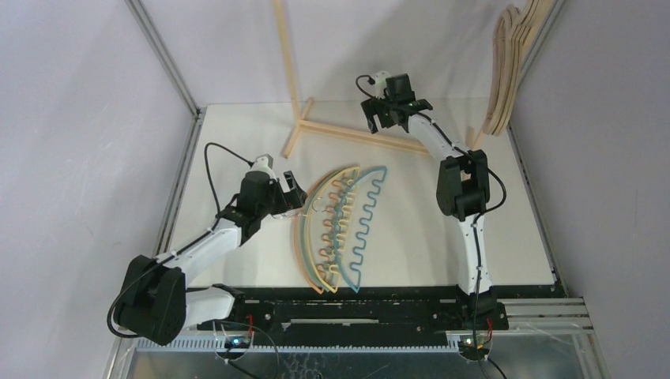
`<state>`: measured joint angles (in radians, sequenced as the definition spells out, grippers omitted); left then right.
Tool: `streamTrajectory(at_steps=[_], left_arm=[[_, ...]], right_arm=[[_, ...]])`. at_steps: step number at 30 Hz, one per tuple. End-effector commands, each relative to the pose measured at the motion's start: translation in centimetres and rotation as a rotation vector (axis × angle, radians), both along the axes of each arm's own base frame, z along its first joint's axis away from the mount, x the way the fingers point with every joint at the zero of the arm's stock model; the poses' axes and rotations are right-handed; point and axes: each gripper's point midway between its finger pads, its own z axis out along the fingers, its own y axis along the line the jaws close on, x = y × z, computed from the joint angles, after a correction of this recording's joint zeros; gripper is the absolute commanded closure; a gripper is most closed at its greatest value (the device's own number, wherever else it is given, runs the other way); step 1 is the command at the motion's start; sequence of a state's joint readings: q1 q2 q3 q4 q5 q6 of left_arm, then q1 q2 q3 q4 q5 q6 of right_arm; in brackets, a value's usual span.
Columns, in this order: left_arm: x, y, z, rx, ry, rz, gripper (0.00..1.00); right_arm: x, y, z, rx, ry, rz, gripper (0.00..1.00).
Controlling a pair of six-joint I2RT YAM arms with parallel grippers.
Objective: Organize the hangers
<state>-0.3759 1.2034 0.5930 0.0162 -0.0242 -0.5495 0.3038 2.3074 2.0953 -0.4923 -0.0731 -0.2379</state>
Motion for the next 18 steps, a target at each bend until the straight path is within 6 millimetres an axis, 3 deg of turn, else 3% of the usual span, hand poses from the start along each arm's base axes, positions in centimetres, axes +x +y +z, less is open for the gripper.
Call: streamTrajectory(at_steps=[1,9,18], left_arm=[[1.5,-0.5,2.4,-0.016,-0.07,0.006,0.0],[1.5,-0.6,2.0,-0.016,-0.058,0.004,0.0],[1.4,-0.4,2.0,-0.009,-0.061,0.01,0.0]], right_arm=[[0.5,0.4,1.4,0.033,-0.027,0.034,0.1],[-0.6,0.7,-1.9,0.029,0.057,0.059,0.14],[-0.5,1.6,-3.2,0.014,0.096,0.079,0.15]])
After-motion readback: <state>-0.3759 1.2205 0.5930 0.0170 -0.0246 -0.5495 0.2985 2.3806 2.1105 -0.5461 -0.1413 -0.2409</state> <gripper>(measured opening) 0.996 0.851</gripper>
